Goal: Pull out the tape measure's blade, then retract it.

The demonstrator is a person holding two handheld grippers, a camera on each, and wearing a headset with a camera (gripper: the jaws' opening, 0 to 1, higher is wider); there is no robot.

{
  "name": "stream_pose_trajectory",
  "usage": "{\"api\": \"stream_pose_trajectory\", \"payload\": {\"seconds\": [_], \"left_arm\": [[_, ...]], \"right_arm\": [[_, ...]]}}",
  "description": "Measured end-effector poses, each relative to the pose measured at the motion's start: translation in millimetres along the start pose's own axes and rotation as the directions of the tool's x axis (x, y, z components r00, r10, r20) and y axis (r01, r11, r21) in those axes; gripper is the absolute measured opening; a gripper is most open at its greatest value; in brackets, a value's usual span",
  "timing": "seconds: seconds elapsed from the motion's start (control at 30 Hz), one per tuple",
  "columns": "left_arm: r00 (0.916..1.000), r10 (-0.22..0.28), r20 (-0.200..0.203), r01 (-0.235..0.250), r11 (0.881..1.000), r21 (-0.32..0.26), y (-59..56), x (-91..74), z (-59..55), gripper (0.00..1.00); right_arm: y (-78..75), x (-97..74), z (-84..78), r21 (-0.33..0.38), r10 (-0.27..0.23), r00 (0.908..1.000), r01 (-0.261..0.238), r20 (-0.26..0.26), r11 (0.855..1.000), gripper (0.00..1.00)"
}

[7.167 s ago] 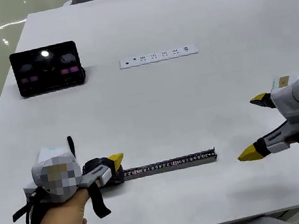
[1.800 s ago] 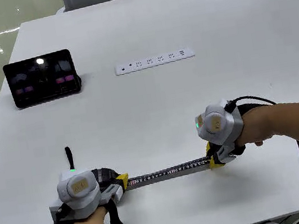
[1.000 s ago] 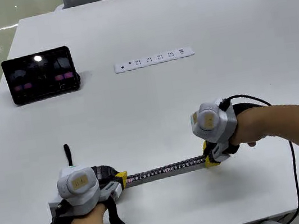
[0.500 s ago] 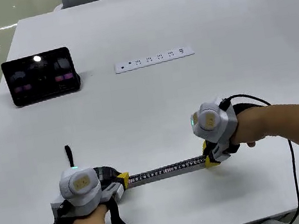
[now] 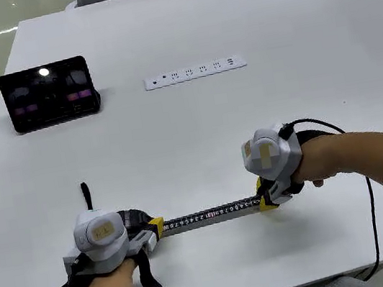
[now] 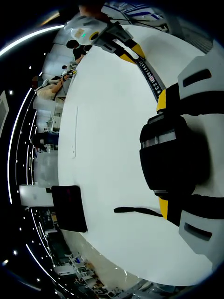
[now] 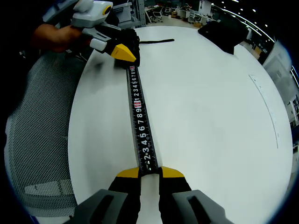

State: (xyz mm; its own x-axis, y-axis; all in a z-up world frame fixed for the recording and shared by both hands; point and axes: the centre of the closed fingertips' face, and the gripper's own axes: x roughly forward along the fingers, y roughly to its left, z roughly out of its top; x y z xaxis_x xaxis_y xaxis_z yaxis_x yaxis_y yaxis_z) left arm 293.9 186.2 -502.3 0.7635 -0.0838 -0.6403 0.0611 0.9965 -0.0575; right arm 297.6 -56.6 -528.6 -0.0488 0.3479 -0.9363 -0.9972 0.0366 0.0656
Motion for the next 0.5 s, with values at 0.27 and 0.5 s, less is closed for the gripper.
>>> {"api": "stream_pose_trajectory", "payload": {"seconds": [0.27,0.5], "left_arm": [[1.0000,0.001,-0.001,-0.001,1.000,-0.001,-0.3,-0.1,0.4,0.64],[1.0000,0.001,0.003,-0.001,1.000,-0.001,-1.3,-0.7,0.5,0.64]], "right_arm": [[-0.3,-0.1,1.4,-0.004,-0.003,1.0000,0.003,-0.001,1.000,0.11],[-0.2,0.3,2.4,0.005,-0.010,0.9999,0.010,0.000,1.000,0.11]]}}
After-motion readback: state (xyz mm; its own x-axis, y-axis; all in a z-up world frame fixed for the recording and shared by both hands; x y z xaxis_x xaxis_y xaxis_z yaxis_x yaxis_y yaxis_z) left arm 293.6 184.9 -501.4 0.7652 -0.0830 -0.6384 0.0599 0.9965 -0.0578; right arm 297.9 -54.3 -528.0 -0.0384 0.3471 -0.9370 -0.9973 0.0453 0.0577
